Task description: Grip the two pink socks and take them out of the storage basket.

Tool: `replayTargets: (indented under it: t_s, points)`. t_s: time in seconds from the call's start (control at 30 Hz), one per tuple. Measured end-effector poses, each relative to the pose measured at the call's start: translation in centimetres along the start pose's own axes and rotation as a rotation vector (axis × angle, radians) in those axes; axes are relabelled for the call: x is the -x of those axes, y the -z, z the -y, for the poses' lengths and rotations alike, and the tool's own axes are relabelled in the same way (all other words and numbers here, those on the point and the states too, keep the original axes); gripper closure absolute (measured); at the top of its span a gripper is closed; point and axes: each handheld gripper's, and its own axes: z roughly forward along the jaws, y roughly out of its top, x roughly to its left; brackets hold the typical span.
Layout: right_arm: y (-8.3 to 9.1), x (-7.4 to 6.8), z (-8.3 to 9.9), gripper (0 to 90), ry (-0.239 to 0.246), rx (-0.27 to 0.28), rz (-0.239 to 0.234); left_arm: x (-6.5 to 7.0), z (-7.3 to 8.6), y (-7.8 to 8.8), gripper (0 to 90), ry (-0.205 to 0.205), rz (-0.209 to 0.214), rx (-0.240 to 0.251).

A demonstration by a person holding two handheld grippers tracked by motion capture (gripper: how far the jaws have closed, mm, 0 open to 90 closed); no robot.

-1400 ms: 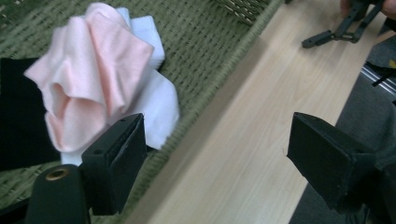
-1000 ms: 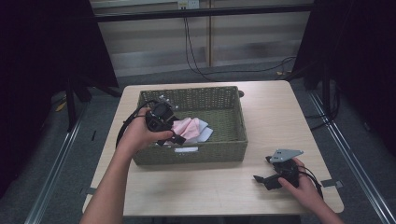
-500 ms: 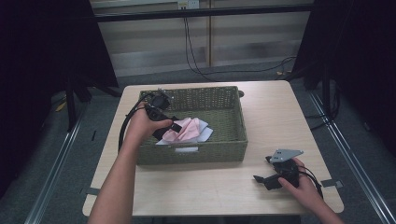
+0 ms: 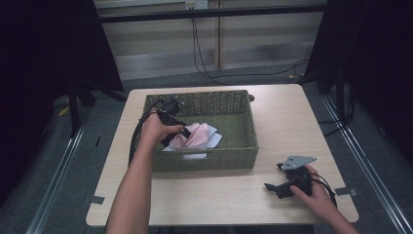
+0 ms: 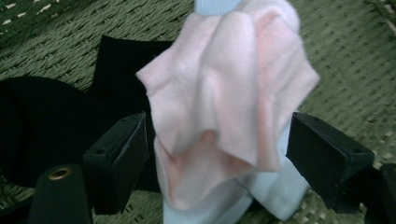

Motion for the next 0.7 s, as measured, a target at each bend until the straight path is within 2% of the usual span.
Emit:
replayTargets:
  t_s: [0.1, 0.17, 0.27, 0.3, 0.4, 0.47, 0.5, 0.53, 0.6, 0.7]
  points:
    - [0.0, 0.0, 0.0, 8.9, 0.001, 0.0, -0.001, -0.2, -0.1, -0.4, 19.7, 0.002, 0.003, -0.011]
    - [0.0, 0.0, 0.0, 8.9, 0.0, -0.001, -0.002, -0.3, 0.0, -0.9, 20.5, 0.003, 0.02, -0.016]
    - [0.0, 0.0, 0.0, 8.9, 0.002, 0.0, -0.002, -0.5, 0.2, -1.6, 28.3, 0.004, 0.028, -0.026]
    - [0.0, 0.0, 0.0, 8.9, 0.002, 0.0, -0.003, -0.7, 0.5, -1.9, 45.7, -0.005, 0.031, -0.043]
    - [0.0, 0.0, 0.0, 8.9, 0.001, 0.0, -0.003, -0.8, 0.8, -1.9, 68.4, -0.017, 0.026, -0.079]
    - [0.0, 0.0, 0.0, 8.9, 0.001, 0.0, -0.003, -0.8, 0.7, -1.7, 75.8, -0.017, 0.025, -0.083]
    - [0.0, 0.0, 0.0, 8.9, 0.002, 0.0, -0.003, -0.8, 0.8, -1.5, 75.8, 0.0, 0.025, -0.084]
    - [0.0, 0.0, 0.0, 8.9, 0.001, 0.0, -0.003, -0.8, 0.7, -1.2, 79.2, -0.001, 0.018, -0.097]
    - [0.0, 0.0, 0.0, 8.9, 0.001, -0.001, -0.003, -0.7, 0.7, -0.5, 79.7, -0.009, 0.013, -0.11]
    - [0.0, 0.0, 0.0, 8.9, 0.001, 0.0, -0.003, -0.6, 0.6, 0.9, 80.5, -0.01, 0.008, -0.096]
